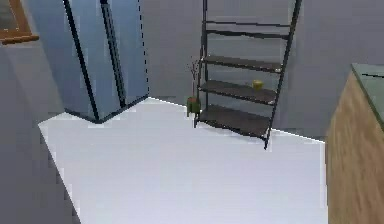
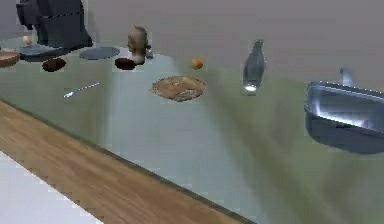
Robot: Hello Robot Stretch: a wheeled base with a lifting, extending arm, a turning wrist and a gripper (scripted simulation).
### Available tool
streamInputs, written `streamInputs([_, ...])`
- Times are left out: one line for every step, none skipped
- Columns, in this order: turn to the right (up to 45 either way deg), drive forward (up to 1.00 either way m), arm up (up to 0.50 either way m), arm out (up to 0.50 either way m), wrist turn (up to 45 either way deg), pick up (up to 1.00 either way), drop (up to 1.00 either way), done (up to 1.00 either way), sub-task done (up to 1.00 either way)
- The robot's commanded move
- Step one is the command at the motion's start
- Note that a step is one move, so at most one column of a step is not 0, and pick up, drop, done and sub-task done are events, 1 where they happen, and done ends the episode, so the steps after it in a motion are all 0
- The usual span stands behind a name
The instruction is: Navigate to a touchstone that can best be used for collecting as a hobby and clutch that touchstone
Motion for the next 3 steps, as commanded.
streamInputs([45.0, 0.0, 0.0, 0.0, 0.0, 0.0, 0.0, 0.0, 0.0])
streamInputs([45.0, 0.0, 0.0, 0.0, 0.0, 0.0, 0.0, 0.0, 0.0])
streamInputs([45.0, 0.0, 0.0, 0.0, 0.0, 0.0, 0.0, 0.0, 0.0])
